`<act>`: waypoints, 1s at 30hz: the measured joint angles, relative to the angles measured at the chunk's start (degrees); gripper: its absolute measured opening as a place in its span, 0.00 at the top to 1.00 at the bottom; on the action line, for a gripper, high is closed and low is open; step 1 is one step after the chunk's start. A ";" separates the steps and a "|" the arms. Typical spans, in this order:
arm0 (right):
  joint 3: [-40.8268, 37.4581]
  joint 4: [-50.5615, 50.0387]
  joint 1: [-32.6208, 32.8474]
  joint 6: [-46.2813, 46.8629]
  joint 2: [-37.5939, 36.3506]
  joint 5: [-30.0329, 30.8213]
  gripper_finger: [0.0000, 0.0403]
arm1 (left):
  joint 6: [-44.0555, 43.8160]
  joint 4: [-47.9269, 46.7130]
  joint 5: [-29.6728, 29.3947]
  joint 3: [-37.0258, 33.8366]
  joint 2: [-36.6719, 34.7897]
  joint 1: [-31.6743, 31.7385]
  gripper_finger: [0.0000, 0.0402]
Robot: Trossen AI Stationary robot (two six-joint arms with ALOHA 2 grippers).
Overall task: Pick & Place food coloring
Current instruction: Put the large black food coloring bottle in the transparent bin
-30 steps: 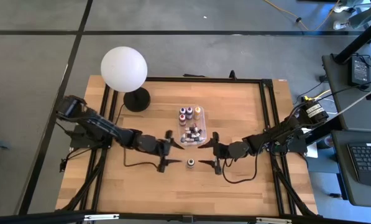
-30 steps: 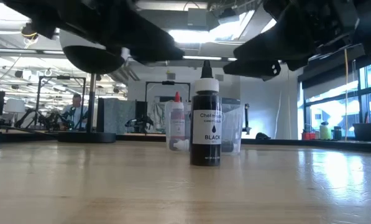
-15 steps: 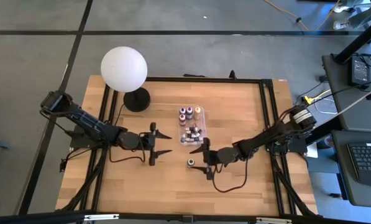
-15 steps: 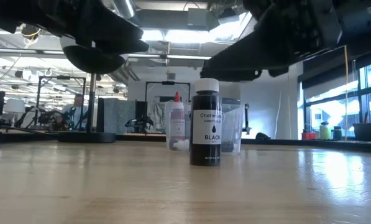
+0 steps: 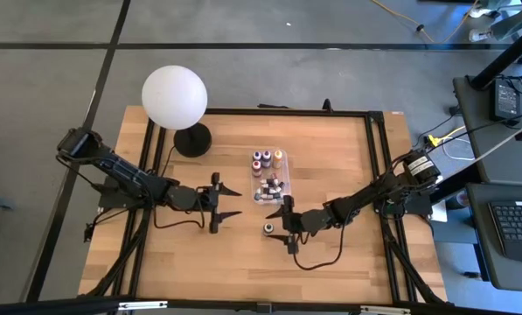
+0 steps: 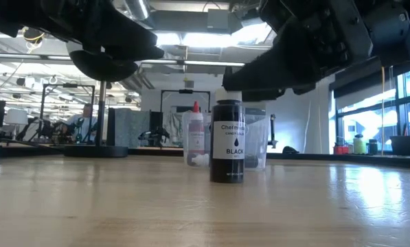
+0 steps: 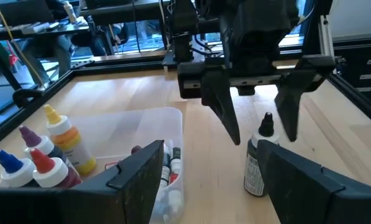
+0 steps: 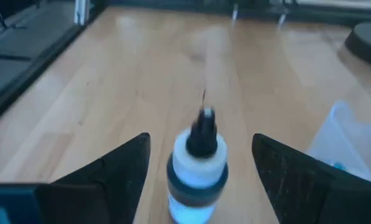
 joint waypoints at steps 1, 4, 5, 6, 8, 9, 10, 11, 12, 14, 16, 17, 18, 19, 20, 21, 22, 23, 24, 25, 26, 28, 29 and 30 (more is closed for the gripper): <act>-0.01 -0.75 -0.03 0.17 0.00 -0.06 0.31 | 0.00 0.01 0.00 0.00 0.00 0.00 0.37; -0.02 -1.46 -0.37 1.37 0.00 -0.57 0.37 | 0.00 0.01 0.00 0.00 0.00 0.00 0.37; -0.02 -1.61 -0.54 1.39 0.00 -1.21 0.39 | 0.00 0.00 0.00 0.00 0.00 0.00 0.37; -0.02 -1.67 -0.61 1.35 0.00 -1.35 0.40 | 0.00 -0.01 0.00 0.00 0.00 0.00 0.37; -0.02 -1.34 -0.61 1.29 0.00 -1.44 0.43 | 0.00 -0.01 0.00 0.00 0.00 0.00 0.37; -0.02 -1.23 -0.61 1.29 0.00 -1.44 0.44 | 0.00 -0.01 0.00 0.00 0.02 0.00 0.37; -0.02 -1.26 -0.61 1.28 0.00 -1.46 0.45 | 0.00 0.01 0.00 0.00 0.02 0.00 0.37; -0.02 -1.26 -0.61 1.27 0.00 -1.46 0.47 | 0.00 -0.01 0.00 0.00 0.02 0.00 0.37; -0.02 -1.26 -0.61 1.27 0.00 -1.46 0.48 | 0.00 -0.02 0.00 0.00 0.02 0.00 0.37; -0.02 -1.24 -0.61 1.22 0.00 -1.46 0.51 | 0.00 0.00 0.00 0.00 0.04 0.00 0.37; -0.02 -1.24 -0.61 1.13 0.00 -1.48 0.54 | 0.00 -0.02 0.00 0.00 0.04 0.00 0.37; -0.02 -1.24 -0.61 1.13 0.00 -1.47 0.56 | 0.00 -0.02 -0.01 0.00 0.04 0.00 0.37; -0.02 -1.24 -0.62 1.12 0.00 -1.48 0.58 | 0.00 -0.02 -0.01 0.00 0.04 0.00 0.37; -0.02 -1.24 -0.69 1.11 0.00 -1.48 0.60 | 0.00 0.00 -0.02 0.00 0.04 0.00 0.37; -0.02 -1.19 -0.75 1.11 -0.01 -1.48 0.62 | 0.00 -0.02 -0.02 0.00 0.04 0.00 0.37; -0.02 -1.20 -0.83 1.11 -0.09 -1.48 0.65 | 0.00 -0.02 -0.01 0.00 0.04 0.00 0.37; -0.08 -1.22 -0.87 1.07 -0.21 -1.44 0.67 | 0.00 -0.02 -0.02 0.00 0.04 0.00 0.37; -0.09 -1.19 -0.87 0.86 -0.40 -1.38 0.69 | 0.00 -0.02 -0.02 0.00 0.04 0.00 0.37; -0.10 -1.17 -0.87 0.29 -0.81 -1.28 0.71 | 0.00 -0.02 -0.02 0.00 0.04 0.00 0.37; -0.13 -1.20 -0.87 -0.17 -1.47 -1.27 0.71 | 0.00 -0.02 -0.02 0.00 0.04 0.00 0.37; -0.13 -1.07 -0.87 -0.31 -2.28 -1.30 0.71 | 0.00 -0.02 -0.02 0.00 0.04 0.00 0.37; -0.13 -0.92 -0.87 -0.69 -4.58 -2.05 0.71 | 0.00 -0.04 -0.02 0.00 0.04 0.00 0.37; -0.13 -1.21 -0.87 -1.10 -6.16 -2.79 0.71 | 0.00 -0.04 -0.02 0.01 0.04 0.00 0.37; -0.13 -1.20 -0.87 -1.64 -7.79 -3.16 0.71 | 0.00 -0.05 -0.02 0.00 0.04 0.00 0.37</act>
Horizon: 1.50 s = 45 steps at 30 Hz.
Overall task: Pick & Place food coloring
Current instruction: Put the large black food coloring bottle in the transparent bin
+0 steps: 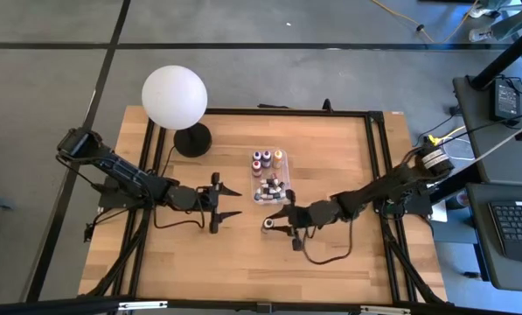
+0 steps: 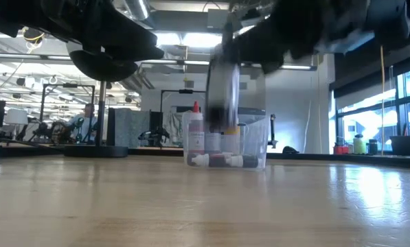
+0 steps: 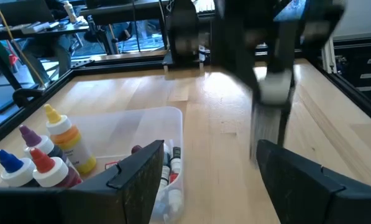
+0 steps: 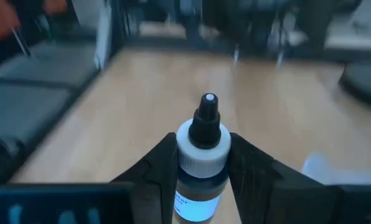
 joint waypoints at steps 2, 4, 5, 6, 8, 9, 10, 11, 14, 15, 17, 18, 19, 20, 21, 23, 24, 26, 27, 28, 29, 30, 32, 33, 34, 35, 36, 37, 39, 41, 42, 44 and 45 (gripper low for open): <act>0.00 -0.96 0.00 -0.68 -3.96 0.59 0.71 | 0.00 -0.08 0.00 0.00 0.00 0.00 0.37; 0.02 -2.91 -0.39 -2.54 -8.30 4.17 0.71 | 0.00 -0.19 0.00 0.02 0.00 0.00 0.37; 0.03 -4.28 -0.79 -3.48 -10.28 6.74 0.71 | 0.00 -0.32 0.00 0.02 0.00 0.00 0.37; 0.04 -5.82 -1.54 -4.55 -12.10 9.65 0.71 | 0.00 -0.32 0.00 0.02 0.00 0.00 0.37; 0.04 -8.09 -3.59 -6.14 -14.03 14.00 0.71 | 0.00 -0.35 0.00 0.02 0.00 0.00 0.37; 0.04 -9.28 -5.10 -6.23 -14.44 14.72 0.71 | 0.01 -0.39 -0.01 0.02 0.00 0.00 0.37; 0.04 -9.73 -6.76 -6.09 -14.43 14.33 0.71 | 0.00 -0.38 -0.01 0.02 0.00 0.00 0.37; 0.04 -10.08 -8.46 -5.84 -14.23 12.93 0.71 | 0.00 -0.39 -0.06 0.02 0.00 0.00 0.37; 0.04 -10.16 -13.93 -4.32 -12.29 8.83 0.70 | 0.05 -0.38 -0.24 0.02 0.00 0.00 0.37; 0.04 -10.16 -15.49 -3.84 -11.40 8.57 0.70 | 0.39 -0.40 -0.24 0.02 0.00 0.00 0.37; 0.04 -10.06 -18.22 -2.94 -9.86 8.24 0.70 | 0.66 -0.40 -0.26 0.02 0.00 0.00 0.37; 0.04 -9.90 -19.37 -2.69 -9.13 8.28 0.70 | 0.64 -0.40 -0.24 0.02 0.00 0.00 0.37; 0.04 -9.67 -20.27 -1.82 -8.27 8.29 0.70 | 0.61 -0.40 -0.24 0.02 0.00 0.00 0.37; 0.04 -9.41 -20.99 -1.39 -7.35 8.21 0.70 | 0.61 -0.40 -0.26 0.02 0.00 0.00 0.37; 0.04 -8.90 -21.56 -1.03 -6.33 7.78 0.70 | 0.62 -0.40 -0.25 0.02 0.00 0.00 0.37; 0.04 -7.29 -22.34 0.03 -4.36 7.28 0.70 | 0.87 -0.41 -0.24 0.02 0.00 0.00 0.37; 0.04 -6.24 -22.64 0.58 -3.40 6.76 0.70 | 0.94 -0.43 -0.26 0.02 0.00 0.00 0.37; 0.04 -4.99 -22.93 2.19 -1.50 6.55 0.70 | 0.94 -0.45 -0.24 0.02 0.00 0.00 0.37; 0.04 -4.70 -22.93 2.73 -0.46 6.55 0.70 | 0.94 -0.45 -0.24 0.02 0.00 0.00 0.37; 0.04 -4.17 -22.93 2.79 0.46 6.55 0.70 | 0.94 -0.52 -0.24 0.02 0.00 0.00 0.37; 0.04 -3.31 -22.91 2.82 1.23 6.55 0.70 | 0.94 -0.64 -0.24 0.02 0.00 0.00 0.37; 0.04 -2.38 -22.91 2.96 1.90 6.55 0.70 | 0.96 -0.81 -0.24 0.02 0.00 0.00 0.37; 0.04 -1.29 -22.91 3.36 3.13 6.55 0.70 | 0.94 -0.93 -0.24 0.02 0.00 0.00 0.37; 0.04 -1.05 -22.91 3.64 3.75 6.56 0.69 | 0.95 -0.91 -0.24 0.02 0.00 0.00 0.37; 0.04 -1.07 -22.91 3.69 4.26 6.55 0.69 | 0.94 -0.92 -0.24 0.02 0.00 0.00 0.37; 0.04 -0.91 -22.91 3.65 4.66 6.57 0.69 | 0.94 -0.93 -0.24 0.02 0.00 0.00 0.37; 0.04 -0.73 -22.91 3.63 4.95 6.61 0.69 | 0.94 -0.93 -0.24 0.02 0.00 0.00 0.37; 0.04 -0.63 -22.91 3.45 5.17 6.61 0.69 | 0.94 -0.93 -0.24 0.02 0.00 0.00 0.37; 0.04 -0.65 -22.91 2.93 5.62 6.79 0.69 | 0.94 -0.93 -0.24 0.02 0.00 0.00 0.37; 0.04 -0.74 -22.91 2.34 5.91 8.41 0.69 | 0.94 -0.93 -0.24 0.02 0.00 0.00 0.37; 0.04 -0.81 -22.91 1.51 5.91 9.30 0.69 | 0.94 -0.93 -0.24 0.02 0.00 0.00 0.37; 0.04 -0.68 -22.91 1.46 5.91 9.59 0.69 | 0.94 -0.93 -0.24 0.02 0.00 0.00 0.37; 0.04 -0.73 -22.91 1.67 5.91 9.60 0.69 | 0.94 -0.93 -0.24 0.02 0.00 0.00 0.37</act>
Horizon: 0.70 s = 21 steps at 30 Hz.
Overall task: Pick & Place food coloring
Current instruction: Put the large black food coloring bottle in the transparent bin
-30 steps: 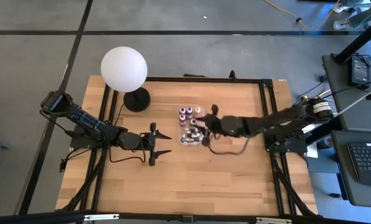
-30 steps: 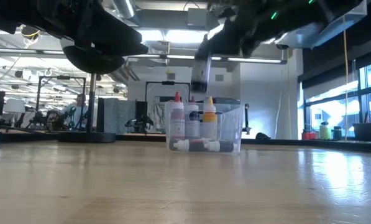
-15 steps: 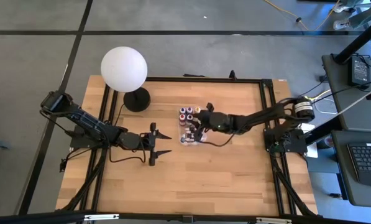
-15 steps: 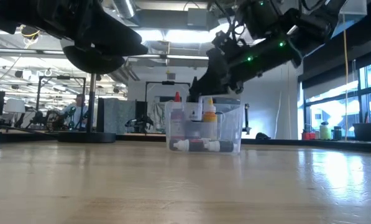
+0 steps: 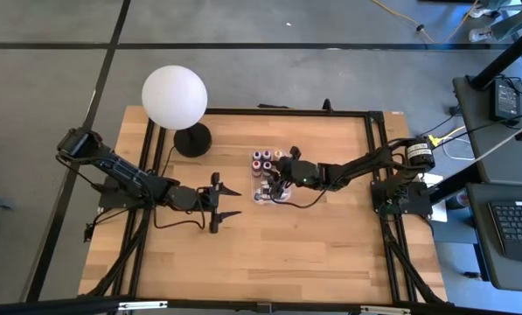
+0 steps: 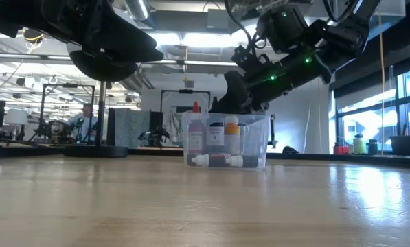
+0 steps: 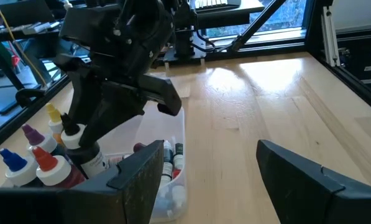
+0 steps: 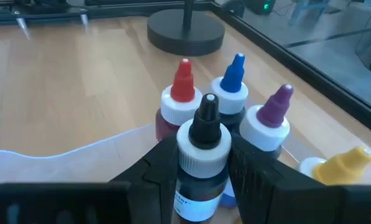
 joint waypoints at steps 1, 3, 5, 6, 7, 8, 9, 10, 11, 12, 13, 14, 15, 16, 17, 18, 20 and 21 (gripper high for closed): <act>0.00 -0.03 -0.07 0.28 0.02 0.01 0.69 | 0.00 0.00 0.00 0.00 0.00 0.00 0.37; 0.00 -0.02 -0.22 1.56 0.02 -0.05 0.69 | 0.00 0.01 0.00 0.00 0.00 0.00 0.37; 0.00 -0.36 -0.23 2.75 0.02 -0.02 0.69 | 0.00 0.00 0.00 0.00 0.00 0.00 0.37; 0.00 -0.42 -0.24 2.74 0.02 -0.02 0.69 | 0.00 0.00 0.00 0.00 0.00 0.00 0.37; 0.00 -0.40 -0.24 2.72 0.04 0.01 0.69 | 0.00 0.00 0.00 0.00 0.00 0.00 0.37; 0.00 -0.38 -0.24 2.76 0.02 -0.01 0.69 | 0.00 0.00 0.00 0.00 0.00 0.00 0.37; 0.00 -0.42 -0.24 2.88 0.03 0.01 0.69 | 0.00 0.01 0.00 0.00 0.00 0.00 0.37; 0.00 -0.49 -0.24 2.92 0.03 0.01 0.68 | 0.00 0.01 0.00 0.00 0.00 0.00 0.37; 0.00 -0.54 -0.23 2.92 0.02 -0.02 0.68 | 0.00 0.01 0.00 0.00 0.00 0.00 0.37; 0.00 -0.53 -0.23 2.94 0.04 0.00 0.67 | 0.00 0.00 0.00 0.00 0.00 0.00 0.37; 0.00 -0.56 -0.24 2.97 0.04 0.01 0.66 | 0.00 0.01 0.00 0.00 0.00 0.00 0.37; 0.00 -0.53 -0.24 2.98 0.04 0.01 0.65 | 0.00 0.02 0.00 0.00 0.00 0.00 0.37; 0.00 -0.56 -0.24 2.96 0.04 0.01 0.65 | -0.01 0.02 0.00 0.00 0.00 0.00 0.37; 0.00 -0.55 -0.24 2.94 0.04 0.03 0.64 | 0.00 0.02 0.00 0.00 0.00 0.02 0.37; 0.00 -0.56 -0.24 2.88 0.04 0.03 0.64 | -0.02 0.02 0.00 0.00 0.00 0.00 0.37; 0.00 -0.62 -0.24 2.90 0.03 0.03 0.64 | 0.00 0.02 0.00 0.00 0.00 0.00 0.37; 0.00 -1.03 -0.24 2.89 0.04 0.03 0.64 | -0.02 0.02 0.00 0.00 0.00 0.00 0.37; 0.00 -1.34 -0.24 3.01 0.04 0.03 0.64 | -0.02 0.02 0.00 0.00 0.00 0.00 0.37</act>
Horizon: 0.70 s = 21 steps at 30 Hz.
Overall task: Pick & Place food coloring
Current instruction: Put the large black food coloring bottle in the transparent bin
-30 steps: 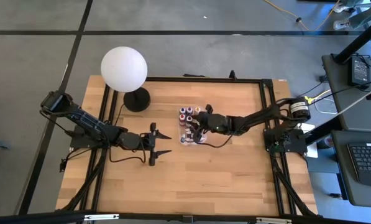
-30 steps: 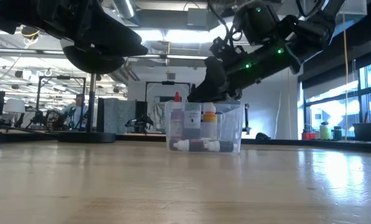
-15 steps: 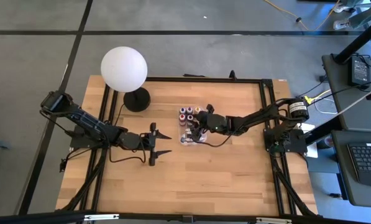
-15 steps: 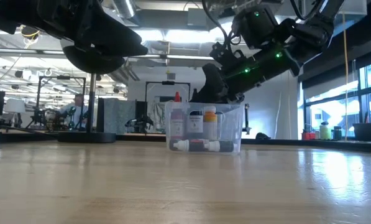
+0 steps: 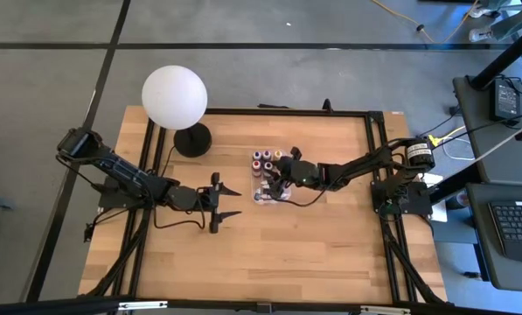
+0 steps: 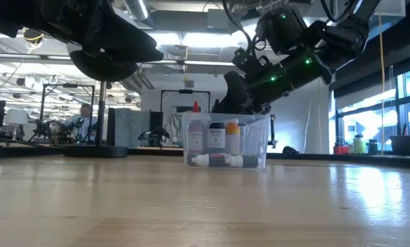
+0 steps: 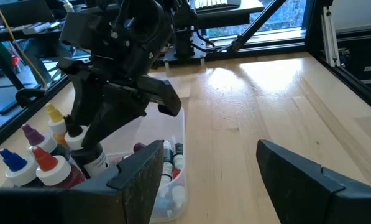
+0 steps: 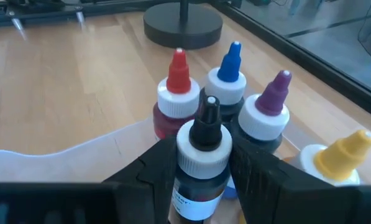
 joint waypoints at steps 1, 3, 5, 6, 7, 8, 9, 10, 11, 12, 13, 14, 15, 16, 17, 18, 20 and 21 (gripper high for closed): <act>0.00 -0.34 0.00 0.04 -0.01 -0.03 0.64 | 0.00 0.00 0.00 0.00 0.00 0.00 0.37; 0.00 -1.11 0.00 -0.05 0.00 -0.27 0.64 | 0.00 0.00 0.00 0.00 0.00 0.01 0.37; 0.00 -1.21 0.00 0.00 -0.02 -0.28 0.63 | 0.00 0.00 0.00 0.00 0.00 0.00 0.37; 0.00 -1.16 0.00 0.00 0.01 -0.28 0.63 | 0.00 0.00 0.00 0.00 0.00 0.00 0.37; 0.00 -1.17 0.00 0.00 -0.01 -0.28 0.63 | 0.00 0.00 0.01 0.00 0.00 0.00 0.37; 0.00 -1.08 0.00 -0.02 0.01 -0.28 0.63 | 0.00 0.00 0.00 0.00 0.00 0.01 0.37; 0.00 -0.93 0.00 -0.04 0.00 -0.28 0.63 | 0.00 0.00 0.00 0.00 0.00 0.00 0.37; 0.00 -0.86 0.00 -0.05 0.00 -0.28 0.63 | 0.00 0.00 0.00 0.00 0.00 0.00 0.37; 0.00 -0.79 0.00 -0.05 0.01 -0.28 0.63 | 0.00 0.00 0.01 0.00 0.00 0.00 0.37; 0.00 -0.80 0.00 -0.04 0.01 -0.28 0.63 | 0.00 0.00 0.00 0.00 0.00 0.00 0.37; 0.00 -0.79 0.00 0.05 0.01 -0.28 0.63 | 0.00 0.00 0.02 0.00 0.00 0.02 0.37; 0.00 -0.79 0.00 0.50 0.01 -0.28 0.63 | 0.00 0.00 0.01 0.00 0.00 0.01 0.37; 0.00 -0.79 0.00 1.32 -0.02 -0.25 0.63 | 0.00 0.00 0.00 0.00 0.00 0.02 0.37; 0.00 -0.79 0.00 1.84 0.01 0.03 0.63 | 0.00 0.00 0.01 0.00 0.00 0.00 0.37; 0.00 -0.79 0.00 2.49 0.01 0.60 0.63 | 0.00 0.00 0.00 0.00 0.00 0.00 0.37; 0.00 -0.81 0.00 2.61 0.01 1.20 0.63 | 0.00 0.00 0.00 0.00 0.00 0.02 0.37; 0.00 -0.81 -0.03 2.72 0.00 1.93 0.63 | 0.00 0.00 0.00 0.00 0.00 0.00 0.37; 0.00 -0.79 -0.05 2.84 -0.01 2.01 0.63 | 0.00 0.00 0.00 0.00 0.00 0.00 0.37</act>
